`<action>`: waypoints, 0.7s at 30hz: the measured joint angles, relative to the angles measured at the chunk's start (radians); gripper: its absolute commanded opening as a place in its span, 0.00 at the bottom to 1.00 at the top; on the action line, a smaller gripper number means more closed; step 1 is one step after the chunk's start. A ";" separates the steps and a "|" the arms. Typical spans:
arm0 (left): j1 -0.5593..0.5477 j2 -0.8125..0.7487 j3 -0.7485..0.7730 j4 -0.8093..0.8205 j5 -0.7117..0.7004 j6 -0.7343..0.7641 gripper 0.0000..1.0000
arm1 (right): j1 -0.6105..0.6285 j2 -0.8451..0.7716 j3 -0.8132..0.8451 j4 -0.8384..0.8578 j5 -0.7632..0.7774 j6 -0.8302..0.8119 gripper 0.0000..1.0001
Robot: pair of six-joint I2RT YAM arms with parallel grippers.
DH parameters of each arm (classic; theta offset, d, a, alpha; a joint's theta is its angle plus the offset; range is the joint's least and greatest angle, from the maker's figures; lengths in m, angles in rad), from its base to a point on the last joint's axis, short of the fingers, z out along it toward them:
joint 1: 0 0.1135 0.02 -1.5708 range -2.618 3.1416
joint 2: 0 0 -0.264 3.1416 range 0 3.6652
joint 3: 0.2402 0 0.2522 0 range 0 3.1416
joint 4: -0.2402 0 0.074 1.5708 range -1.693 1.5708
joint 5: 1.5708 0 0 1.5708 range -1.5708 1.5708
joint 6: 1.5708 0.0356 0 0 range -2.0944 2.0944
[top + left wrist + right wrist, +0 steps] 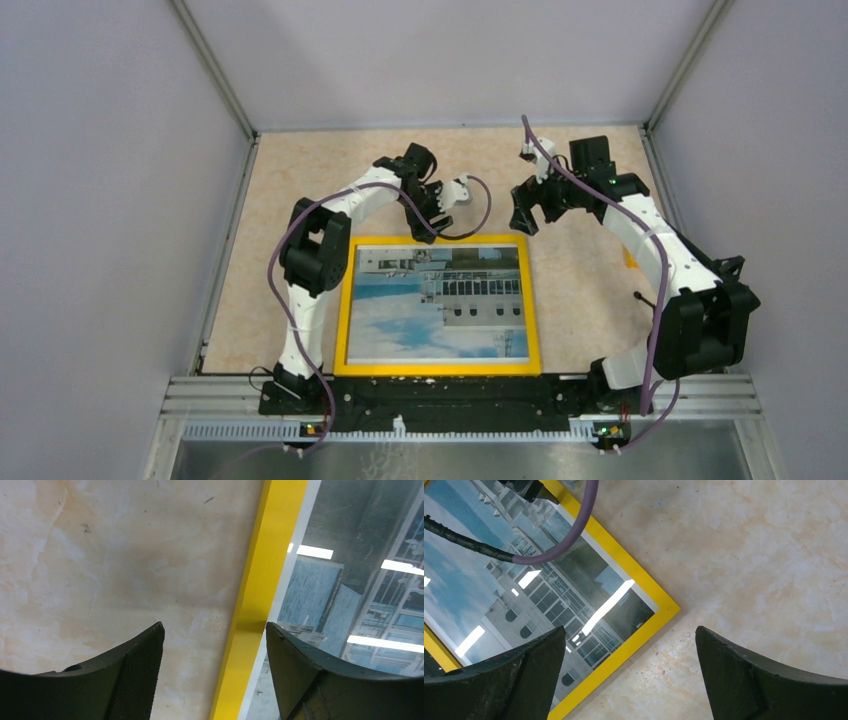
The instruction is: Take the photo out of the frame
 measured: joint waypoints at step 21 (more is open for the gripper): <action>0.071 0.075 0.089 0.087 -0.145 -0.078 0.36 | -0.006 0.000 -0.020 0.033 -0.012 0.045 0.99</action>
